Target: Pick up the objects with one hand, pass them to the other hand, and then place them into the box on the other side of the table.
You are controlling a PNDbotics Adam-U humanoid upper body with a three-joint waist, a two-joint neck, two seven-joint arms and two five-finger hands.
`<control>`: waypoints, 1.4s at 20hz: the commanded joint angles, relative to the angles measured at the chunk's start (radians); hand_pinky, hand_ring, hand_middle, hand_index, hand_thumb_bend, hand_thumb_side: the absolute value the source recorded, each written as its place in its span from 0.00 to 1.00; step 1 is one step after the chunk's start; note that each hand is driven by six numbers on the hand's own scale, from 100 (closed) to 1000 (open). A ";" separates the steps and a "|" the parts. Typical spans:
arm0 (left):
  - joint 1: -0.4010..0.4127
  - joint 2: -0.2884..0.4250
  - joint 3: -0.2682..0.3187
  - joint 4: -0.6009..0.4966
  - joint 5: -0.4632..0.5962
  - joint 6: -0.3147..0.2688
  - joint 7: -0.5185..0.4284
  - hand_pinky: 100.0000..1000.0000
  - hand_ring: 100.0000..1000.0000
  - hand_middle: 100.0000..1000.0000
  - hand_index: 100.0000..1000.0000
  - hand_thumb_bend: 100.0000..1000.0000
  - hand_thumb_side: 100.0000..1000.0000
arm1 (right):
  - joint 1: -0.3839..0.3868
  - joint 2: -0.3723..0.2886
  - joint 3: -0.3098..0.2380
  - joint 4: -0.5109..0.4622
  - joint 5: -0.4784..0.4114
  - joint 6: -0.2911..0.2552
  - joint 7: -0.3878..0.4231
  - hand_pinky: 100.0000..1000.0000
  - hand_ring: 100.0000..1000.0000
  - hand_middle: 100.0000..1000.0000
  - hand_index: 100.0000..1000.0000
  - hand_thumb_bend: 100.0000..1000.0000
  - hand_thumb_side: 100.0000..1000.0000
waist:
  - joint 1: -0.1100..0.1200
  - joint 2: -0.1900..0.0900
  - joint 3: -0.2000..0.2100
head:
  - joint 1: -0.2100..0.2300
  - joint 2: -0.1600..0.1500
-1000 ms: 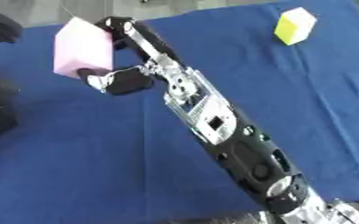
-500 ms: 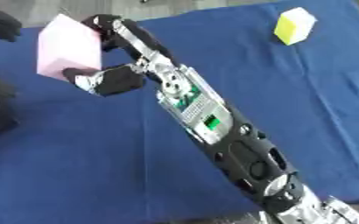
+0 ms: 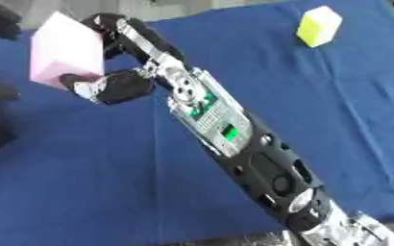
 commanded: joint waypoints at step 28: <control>-0.012 0.053 -0.076 -0.100 0.034 0.008 -0.039 0.73 0.63 0.61 0.78 0.71 0.24 | -0.029 0.008 0.044 -0.078 0.039 0.022 -0.013 0.57 0.63 0.48 0.53 0.00 0.00 | -0.010 0.000 -0.005 | 0.010 -0.032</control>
